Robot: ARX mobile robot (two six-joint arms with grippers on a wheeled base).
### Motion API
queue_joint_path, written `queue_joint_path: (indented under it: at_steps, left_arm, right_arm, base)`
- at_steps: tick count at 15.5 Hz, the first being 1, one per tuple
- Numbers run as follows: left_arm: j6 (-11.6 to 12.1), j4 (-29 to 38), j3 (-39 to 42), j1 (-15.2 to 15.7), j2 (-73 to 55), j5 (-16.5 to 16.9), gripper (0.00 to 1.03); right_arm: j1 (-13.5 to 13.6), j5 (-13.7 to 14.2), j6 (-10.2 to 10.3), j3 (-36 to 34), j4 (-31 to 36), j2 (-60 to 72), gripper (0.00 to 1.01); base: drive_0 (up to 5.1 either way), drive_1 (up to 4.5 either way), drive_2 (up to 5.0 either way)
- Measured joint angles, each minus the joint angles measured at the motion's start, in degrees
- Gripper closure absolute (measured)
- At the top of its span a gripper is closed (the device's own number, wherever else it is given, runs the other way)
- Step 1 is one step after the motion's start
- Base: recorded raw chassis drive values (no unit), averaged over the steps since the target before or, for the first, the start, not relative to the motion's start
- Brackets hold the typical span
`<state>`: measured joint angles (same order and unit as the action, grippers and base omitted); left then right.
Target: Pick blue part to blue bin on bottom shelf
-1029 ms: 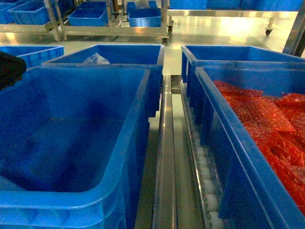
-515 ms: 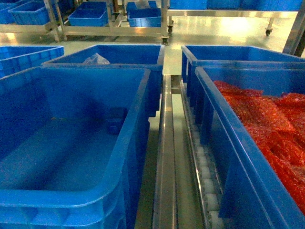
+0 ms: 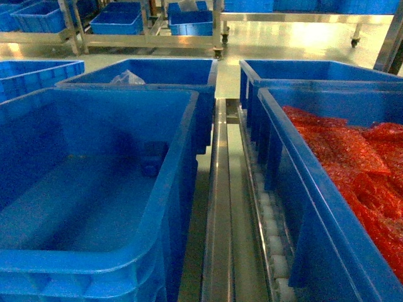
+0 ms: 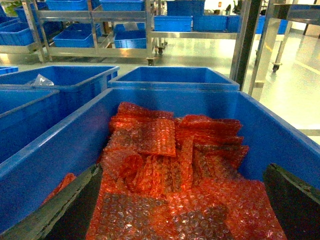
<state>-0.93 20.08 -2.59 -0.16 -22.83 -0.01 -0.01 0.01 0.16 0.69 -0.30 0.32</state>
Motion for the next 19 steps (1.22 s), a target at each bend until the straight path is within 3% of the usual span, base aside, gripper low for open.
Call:
queue_joint_path:
  at_steps: [3,12,13,17,18,19]
  left_arm:
    - [0.00,1.22,1.60,0.04,1.86,0.00,1.01]
    - [-0.02,-10.54,1.97,0.04,13.22,0.02,1.01]
    - [0.02,-19.39,1.95,0.04,18.95,0.17,1.01]
    - [0.11,-20.11,1.92,0.04,22.21,-0.02,1.01]
    - [0.09,-20.37,1.92,0.04,22.21,-0.04,0.97]
    - [0.09,-20.35,1.92,0.04,22.21,-0.02,0.84]
  right_arm:
    - [0.00,0.00,0.00,0.00,0.00,0.00,0.03]
    - [0.00,0.00,0.00,0.00,0.00,0.00,0.03]
    - [0.00,0.02,0.00,0.00,-0.02,0.00,0.03]
    - [0.00,0.00,-0.02,0.00,0.02,0.00,0.03]
    - [0.00,0.00,0.00,0.00,0.00,0.00,0.03]
    - [0.00,0.00,0.00,0.00,0.02,0.00,0.03]
  base:
    - [0.0,0.00,0.0]
    - [0.0,0.00,0.0]
    - [0.0,0.00,0.0]
    - [0.0,0.00,0.0]
    - [0.0,0.00,0.0]
    - [0.0,0.00,0.0]
